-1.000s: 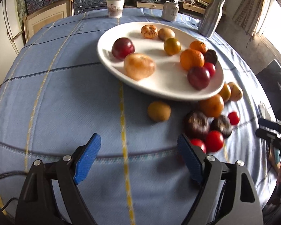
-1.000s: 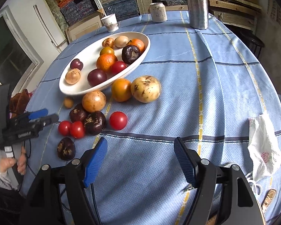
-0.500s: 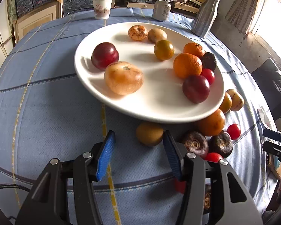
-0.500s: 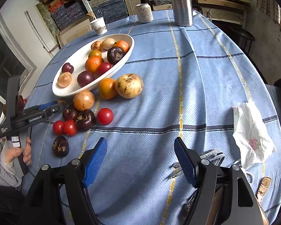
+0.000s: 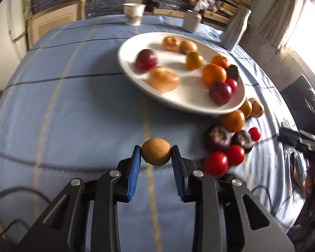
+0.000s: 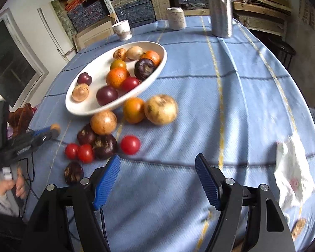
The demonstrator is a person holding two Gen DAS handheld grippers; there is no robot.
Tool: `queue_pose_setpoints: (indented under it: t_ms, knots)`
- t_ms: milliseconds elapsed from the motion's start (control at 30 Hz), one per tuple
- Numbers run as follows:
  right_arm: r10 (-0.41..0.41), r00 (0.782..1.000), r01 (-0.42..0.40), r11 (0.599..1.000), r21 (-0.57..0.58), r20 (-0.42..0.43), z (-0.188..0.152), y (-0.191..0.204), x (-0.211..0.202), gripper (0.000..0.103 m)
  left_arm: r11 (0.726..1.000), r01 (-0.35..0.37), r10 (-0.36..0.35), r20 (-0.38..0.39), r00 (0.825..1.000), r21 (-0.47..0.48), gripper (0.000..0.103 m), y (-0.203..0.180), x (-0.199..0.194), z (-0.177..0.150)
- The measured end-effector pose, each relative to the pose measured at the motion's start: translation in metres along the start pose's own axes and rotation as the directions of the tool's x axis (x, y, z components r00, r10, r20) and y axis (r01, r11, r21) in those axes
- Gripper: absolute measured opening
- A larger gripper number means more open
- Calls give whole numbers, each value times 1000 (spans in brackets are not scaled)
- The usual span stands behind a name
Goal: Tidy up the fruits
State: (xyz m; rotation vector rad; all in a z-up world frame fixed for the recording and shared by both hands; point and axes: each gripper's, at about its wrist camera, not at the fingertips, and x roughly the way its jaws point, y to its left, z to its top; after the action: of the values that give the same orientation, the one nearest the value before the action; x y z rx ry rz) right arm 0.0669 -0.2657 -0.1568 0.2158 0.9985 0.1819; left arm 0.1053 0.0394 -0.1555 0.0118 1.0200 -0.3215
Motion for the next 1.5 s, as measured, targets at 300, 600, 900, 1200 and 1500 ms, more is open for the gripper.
queue_pose_setpoints:
  t_ms: [300,600,900,1200,1500]
  knots:
    - [-21,1000,21,1000,14,-3,32,-10,36,75,992,-81,82,7,997,-97,29,36,-36,-32]
    - [2,1000,-1,1000,5,-21,41,-16,52,75,989,-104,103,-9,995,-101,29,32,-37,-39]
    - [43,999,-43,999,-29,-7,43,-19,52,61,991,-101,100,-17,995,-93,29,30,-34,-37]
    - [118,993,-118,992,-49,-14,43,-24,53,58,993,-96,96,-14,995,-74,29,24,-34,-34]
    - [124,992,-124,988,-88,-2,35,-16,49,47,993,-95,94,-13,995,-66,29,21,-36,-32]
